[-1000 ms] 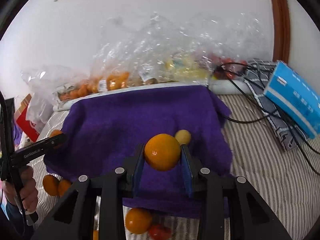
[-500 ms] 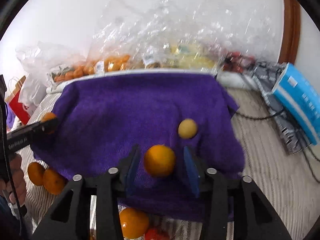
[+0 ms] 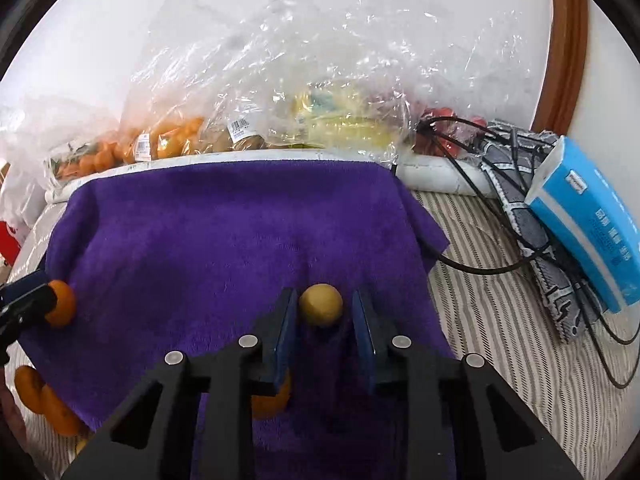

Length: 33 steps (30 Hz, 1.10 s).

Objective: Organize fruits

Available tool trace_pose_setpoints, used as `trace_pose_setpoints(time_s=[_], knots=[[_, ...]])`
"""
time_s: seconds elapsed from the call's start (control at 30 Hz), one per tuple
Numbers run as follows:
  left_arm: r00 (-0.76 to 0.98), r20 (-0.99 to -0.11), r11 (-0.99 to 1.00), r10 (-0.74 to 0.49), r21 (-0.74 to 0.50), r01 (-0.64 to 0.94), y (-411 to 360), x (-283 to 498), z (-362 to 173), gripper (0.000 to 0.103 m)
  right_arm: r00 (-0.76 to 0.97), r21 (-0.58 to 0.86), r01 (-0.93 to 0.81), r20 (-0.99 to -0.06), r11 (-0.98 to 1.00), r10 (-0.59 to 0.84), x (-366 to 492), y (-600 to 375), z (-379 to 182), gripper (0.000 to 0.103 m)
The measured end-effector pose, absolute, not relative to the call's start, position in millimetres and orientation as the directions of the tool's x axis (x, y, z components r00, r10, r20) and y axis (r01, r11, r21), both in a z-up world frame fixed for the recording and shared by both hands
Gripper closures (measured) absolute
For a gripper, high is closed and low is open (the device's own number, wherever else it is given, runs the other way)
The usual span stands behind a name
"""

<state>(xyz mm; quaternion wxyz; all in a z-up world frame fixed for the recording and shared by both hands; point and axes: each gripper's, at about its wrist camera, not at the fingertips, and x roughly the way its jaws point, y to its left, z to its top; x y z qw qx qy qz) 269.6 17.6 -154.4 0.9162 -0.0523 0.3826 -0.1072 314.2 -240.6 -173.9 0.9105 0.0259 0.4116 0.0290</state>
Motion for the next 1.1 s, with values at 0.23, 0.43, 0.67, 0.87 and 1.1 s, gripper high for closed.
trace_pose_setpoints(time_s=[0.23,0.43,0.67,0.87,1.1], knots=[[0.672,-0.706,0.974,-0.226,-0.179,0.140,17.7,273.2,-158.6,0.042,0.652,0.050,-0.058,-0.755,0.997,0.076,295.2,-243.6,-168.6,0.080],[0.684,-0.700,0.978,-0.204,-0.168,0.120,19.9,271.9,-155.7,0.042,0.624,0.055,-0.054,-0.777,0.997,0.077,263.9,-245.3,-159.8,0.079],[0.697,-0.694,0.983,-0.179,-0.149,0.105,20.2,267.6,-149.4,0.041,0.647,0.076,-0.044,-0.758,0.996,0.086,216.4,-251.5,-151.0,0.070],[0.725,-0.672,0.988,-0.150,-0.128,0.086,24.0,255.3,-131.9,0.037,0.660,0.117,-0.058,-0.741,0.991,0.126,187.6,-246.9,-139.4,0.053],[0.708,-0.694,0.987,-0.132,-0.160,0.027,55.3,220.1,-130.7,0.037,0.630,0.123,-0.101,-0.760,0.987,0.159,174.1,-229.4,-161.9,0.062]])
